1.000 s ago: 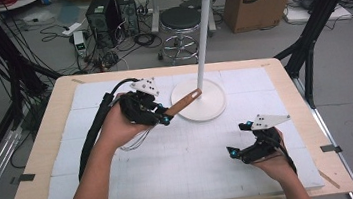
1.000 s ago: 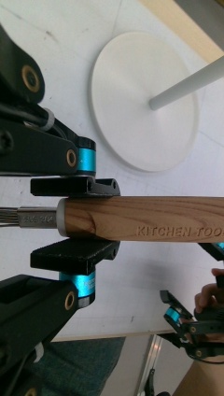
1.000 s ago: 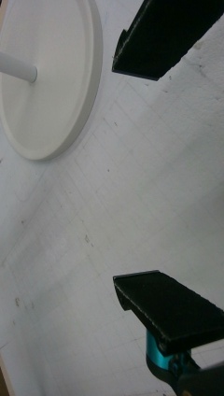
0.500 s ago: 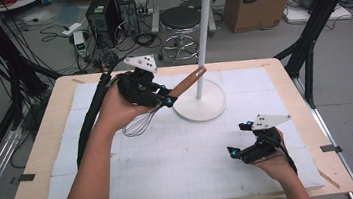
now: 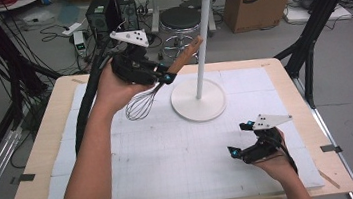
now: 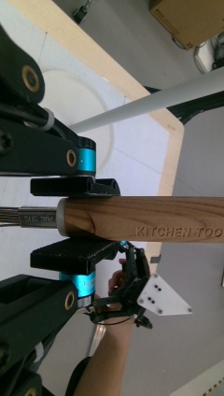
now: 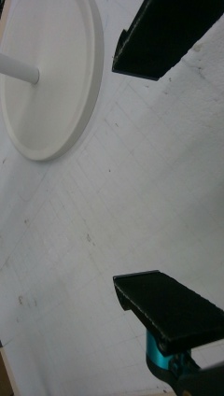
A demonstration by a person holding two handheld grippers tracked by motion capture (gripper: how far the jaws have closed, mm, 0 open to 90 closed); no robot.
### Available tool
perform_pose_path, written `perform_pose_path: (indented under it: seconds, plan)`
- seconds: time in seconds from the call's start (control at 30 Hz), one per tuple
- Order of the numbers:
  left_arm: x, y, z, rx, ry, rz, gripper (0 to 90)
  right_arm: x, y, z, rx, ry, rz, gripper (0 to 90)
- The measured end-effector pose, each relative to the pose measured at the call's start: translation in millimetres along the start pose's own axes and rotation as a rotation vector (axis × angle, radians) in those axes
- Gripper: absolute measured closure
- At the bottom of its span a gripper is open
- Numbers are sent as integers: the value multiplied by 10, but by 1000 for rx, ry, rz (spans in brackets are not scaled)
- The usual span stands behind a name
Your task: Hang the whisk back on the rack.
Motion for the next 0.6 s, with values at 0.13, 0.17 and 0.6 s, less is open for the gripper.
perform_pose_path:
  seconds: [0.13,0.17,0.6]
  plan:
    - [-19,59,78,-1,-20,-3,706,-8,-4,1,3,-2,1,4]
    - [-24,82,93,1,-21,3,706,-10,-5,2,3,-3,1,4]
    - [-55,365,273,-19,-47,29,706,10,25,-6,-14,4,5,4]
Point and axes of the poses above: each handheld gripper's, and its own axes: x roughly forward along the jaws, z roughly out of its top, y roughly to its left, the point moved 9 cm from there along x, roughly forward along the jaws, and after that the axes turned 3 degrees about -z, right-handed, at the moved point
